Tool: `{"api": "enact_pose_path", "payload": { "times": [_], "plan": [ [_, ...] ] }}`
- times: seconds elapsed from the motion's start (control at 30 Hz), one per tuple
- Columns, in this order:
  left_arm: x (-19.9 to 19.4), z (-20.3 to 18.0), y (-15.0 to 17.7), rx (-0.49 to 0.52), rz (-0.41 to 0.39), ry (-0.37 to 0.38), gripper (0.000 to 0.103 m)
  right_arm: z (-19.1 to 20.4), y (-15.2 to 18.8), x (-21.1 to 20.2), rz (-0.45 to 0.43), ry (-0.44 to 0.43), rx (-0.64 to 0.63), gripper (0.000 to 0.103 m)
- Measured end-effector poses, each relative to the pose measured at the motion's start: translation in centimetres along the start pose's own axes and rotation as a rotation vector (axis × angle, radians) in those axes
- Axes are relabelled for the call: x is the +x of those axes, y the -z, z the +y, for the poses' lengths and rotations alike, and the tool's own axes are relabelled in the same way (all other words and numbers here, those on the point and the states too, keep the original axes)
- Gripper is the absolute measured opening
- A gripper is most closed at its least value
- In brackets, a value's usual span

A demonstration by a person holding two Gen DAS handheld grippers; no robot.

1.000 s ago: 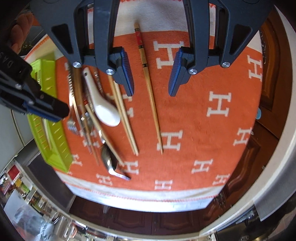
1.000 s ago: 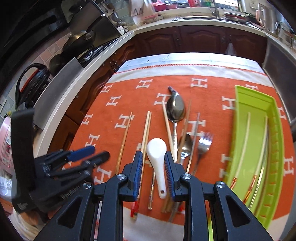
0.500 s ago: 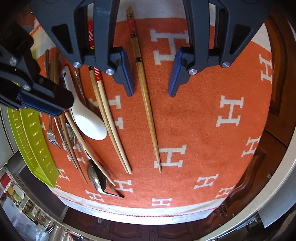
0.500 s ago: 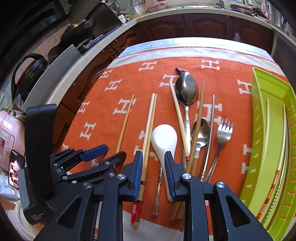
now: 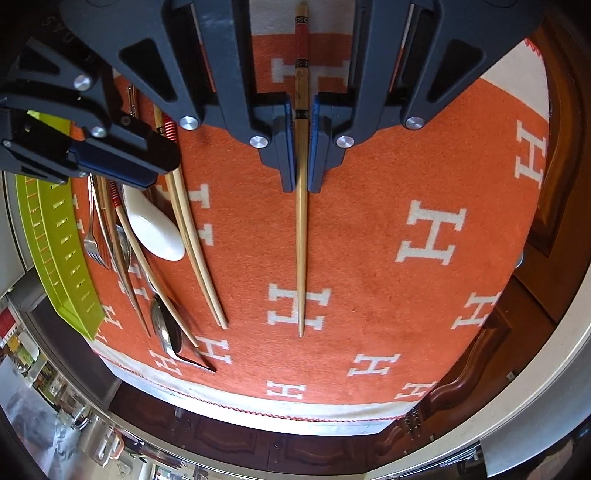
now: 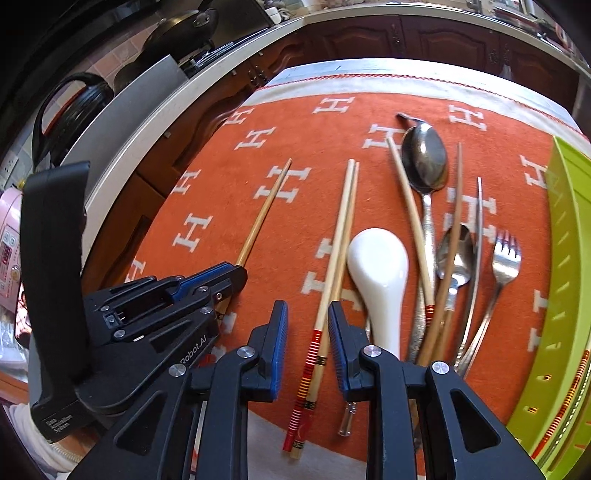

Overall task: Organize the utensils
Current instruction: 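Grasp a wooden chopstick with the left tool while the right tool grasps a red-banded chopstick, then lower both chopsticks into the green tray and open both tools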

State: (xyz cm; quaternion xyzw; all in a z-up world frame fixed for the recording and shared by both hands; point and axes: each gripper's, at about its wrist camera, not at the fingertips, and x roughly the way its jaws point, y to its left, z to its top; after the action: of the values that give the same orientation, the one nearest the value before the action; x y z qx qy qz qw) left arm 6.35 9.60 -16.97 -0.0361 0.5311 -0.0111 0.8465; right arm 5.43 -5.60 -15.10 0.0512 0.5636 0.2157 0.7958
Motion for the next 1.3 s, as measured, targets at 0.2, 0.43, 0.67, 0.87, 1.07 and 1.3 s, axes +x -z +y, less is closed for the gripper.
{"api": "enact_pose_path", "payload": {
  "times": [0.2,0.43,0.67,0.87,1.07,1.3],
  "plan": [
    [-0.1,0.9,0.2,-0.023,-0.002,0.020,0.005,0.7,0.0,1.3,0.028,0.017,-0.003,0.021],
    [-0.2,1.3,0.3,-0.038,-0.004,0.034,0.005,1.9,-0.3,2.2,0.019,0.089,-0.042,0.020],
    [-0.1,1.6,0.2,-0.049,-0.004,0.040,0.005,2.4,-0.5,3.5,0.004,0.186,-0.077,0.020],
    [-0.1,1.5,0.2,-0.046,-0.005,0.034,0.005,3.1,-0.6,3.8,-0.025,0.260,-0.113,0.006],
    [-0.3,1.3,0.3,-0.047,0.010,0.052,0.004,1.7,-0.5,3.0,-0.018,0.181,-0.032,0.005],
    [-1.9,-0.2,-0.1,-0.019,-0.018,0.067,0.004,0.1,-0.7,-0.4,-0.063,0.094,0.053,0.005]
  ]
}}
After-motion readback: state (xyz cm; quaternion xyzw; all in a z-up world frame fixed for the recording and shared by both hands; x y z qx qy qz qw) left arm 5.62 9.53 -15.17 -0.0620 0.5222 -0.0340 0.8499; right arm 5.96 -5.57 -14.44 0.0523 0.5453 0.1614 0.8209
